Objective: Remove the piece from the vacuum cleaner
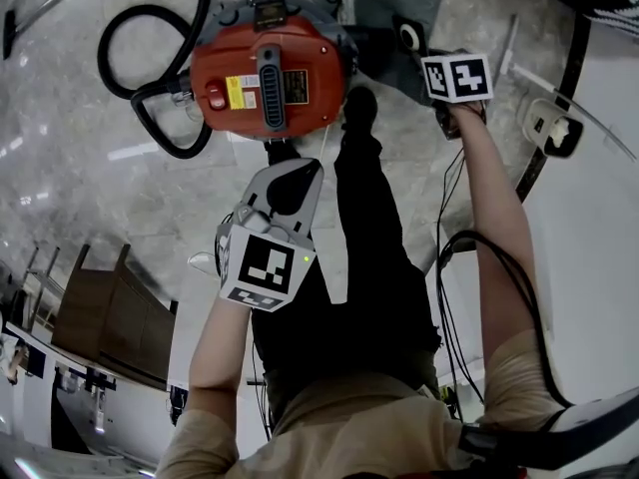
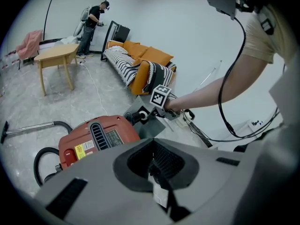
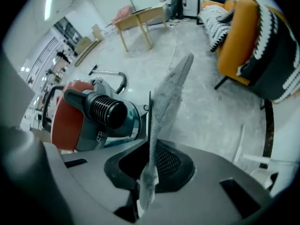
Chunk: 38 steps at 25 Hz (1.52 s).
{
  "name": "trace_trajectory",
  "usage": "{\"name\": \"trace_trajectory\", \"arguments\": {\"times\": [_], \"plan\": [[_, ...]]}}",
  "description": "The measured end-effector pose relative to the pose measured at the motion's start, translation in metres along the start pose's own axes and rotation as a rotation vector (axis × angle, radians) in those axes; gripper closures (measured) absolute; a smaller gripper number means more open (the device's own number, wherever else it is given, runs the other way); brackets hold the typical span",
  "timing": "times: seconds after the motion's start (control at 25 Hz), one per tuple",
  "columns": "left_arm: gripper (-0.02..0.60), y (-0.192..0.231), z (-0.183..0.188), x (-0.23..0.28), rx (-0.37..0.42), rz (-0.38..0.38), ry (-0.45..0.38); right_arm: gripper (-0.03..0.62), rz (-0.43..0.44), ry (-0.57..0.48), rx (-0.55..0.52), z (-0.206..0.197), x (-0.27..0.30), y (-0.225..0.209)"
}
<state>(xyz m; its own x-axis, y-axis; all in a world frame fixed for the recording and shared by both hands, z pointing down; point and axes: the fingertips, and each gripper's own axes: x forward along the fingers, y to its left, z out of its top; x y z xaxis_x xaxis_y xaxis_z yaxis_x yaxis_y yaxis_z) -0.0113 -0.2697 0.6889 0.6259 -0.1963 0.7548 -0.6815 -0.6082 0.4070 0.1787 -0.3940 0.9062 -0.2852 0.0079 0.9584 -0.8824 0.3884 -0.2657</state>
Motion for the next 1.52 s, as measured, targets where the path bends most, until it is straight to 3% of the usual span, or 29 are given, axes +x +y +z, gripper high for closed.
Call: {"name": "trace_trajectory", "arguments": {"times": [0.2,0.6,1.08,1.32,1.52], "plan": [[0.578,-0.006,0.002,0.000,0.027,-0.019,-0.011,0.565,0.002,-0.059,0.239,-0.027,-0.020,-0.030],[0.577,-0.020,0.023,-0.011,0.104,-0.015,-0.023,0.565,0.028,-0.150,0.463,-0.073,-0.067,-0.055],[0.577,-0.043,0.039,-0.047,0.212,-0.058,-0.046,0.565,-0.005,-0.243,0.583,-0.092,-0.122,-0.041],[0.577,-0.033,0.069,-0.115,0.238,-0.004,-0.105,0.565,0.007,-0.296,0.584,-0.087,-0.178,0.002],[0.577,-0.025,0.093,-0.173,0.250,-0.001,-0.142,0.565,-0.009,-0.357,0.613,-0.081,-0.235,0.038]]}}
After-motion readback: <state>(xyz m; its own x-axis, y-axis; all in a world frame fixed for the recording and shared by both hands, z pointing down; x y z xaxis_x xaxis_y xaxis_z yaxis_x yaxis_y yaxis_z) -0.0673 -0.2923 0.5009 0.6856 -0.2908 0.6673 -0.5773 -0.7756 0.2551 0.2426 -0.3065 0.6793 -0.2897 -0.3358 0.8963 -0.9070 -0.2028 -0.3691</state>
